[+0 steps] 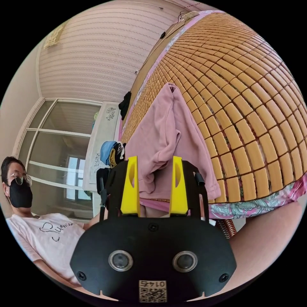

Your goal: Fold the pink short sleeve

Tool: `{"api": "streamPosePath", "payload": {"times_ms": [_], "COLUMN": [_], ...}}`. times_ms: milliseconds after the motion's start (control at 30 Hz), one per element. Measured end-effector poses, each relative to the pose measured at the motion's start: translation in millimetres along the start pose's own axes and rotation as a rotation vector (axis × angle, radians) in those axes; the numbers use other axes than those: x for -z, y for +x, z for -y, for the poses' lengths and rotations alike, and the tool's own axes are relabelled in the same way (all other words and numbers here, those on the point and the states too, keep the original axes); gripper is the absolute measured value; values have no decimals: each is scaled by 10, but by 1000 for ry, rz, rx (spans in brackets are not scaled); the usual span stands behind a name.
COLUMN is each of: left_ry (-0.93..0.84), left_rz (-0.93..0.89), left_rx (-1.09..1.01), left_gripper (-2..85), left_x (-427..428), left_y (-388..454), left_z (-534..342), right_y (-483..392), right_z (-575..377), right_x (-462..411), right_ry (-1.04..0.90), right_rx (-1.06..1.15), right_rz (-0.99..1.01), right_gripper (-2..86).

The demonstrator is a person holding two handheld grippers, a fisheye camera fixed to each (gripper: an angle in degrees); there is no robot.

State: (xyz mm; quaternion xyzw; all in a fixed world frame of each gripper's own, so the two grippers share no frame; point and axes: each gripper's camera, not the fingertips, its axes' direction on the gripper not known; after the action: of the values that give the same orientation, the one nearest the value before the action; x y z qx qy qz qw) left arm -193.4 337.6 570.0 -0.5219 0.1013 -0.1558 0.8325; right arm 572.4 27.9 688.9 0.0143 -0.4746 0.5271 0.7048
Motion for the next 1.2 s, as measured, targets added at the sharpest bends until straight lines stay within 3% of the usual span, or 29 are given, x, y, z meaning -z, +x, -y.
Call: {"api": "streamPosePath", "payload": {"times_ms": [167,300,433,633,800,900,967,1100,1200], "left_ry": [35,34,-86,-82,33,61,-22,-16,-154], "left_rz": [18,55,143,287,543,373,228,313,287], "left_rx": [15,-63,-52,-154,-388,-559,-608,-698,-701], "left_gripper": [18,17,29,48,-4,-8,-8,-9,-10], "left_x": [53,108,-328,-334,-243,-464,-879,-1380,-1748], "left_y": [125,273,247,460,932,1383,1665,1919,1842], "left_z": [-172,-369,-529,-727,-1001,-1073,-1113,-1299,-1429], "right_y": [-260,-381,-250,-471,-1207,-1784,-2088,-2440,-2585], "right_z": [118,35,-115,-236,-319,-350,-299,-112,109], "right_x": [-312,-293,-705,-830,-1165,-1828,-2449,-3294,-3822], "right_ry": [-142,-135,-244,-173,-243,-378,-487,-614,-664], "right_rx": [-28,-4,-35,-13,328,632,788,944,991], "right_rz": [-168,-209,-397,-425,-655,-710,-740,-863,-969], "right_gripper": [47,40,49,43,4,-3,-8,-9,-9]}}
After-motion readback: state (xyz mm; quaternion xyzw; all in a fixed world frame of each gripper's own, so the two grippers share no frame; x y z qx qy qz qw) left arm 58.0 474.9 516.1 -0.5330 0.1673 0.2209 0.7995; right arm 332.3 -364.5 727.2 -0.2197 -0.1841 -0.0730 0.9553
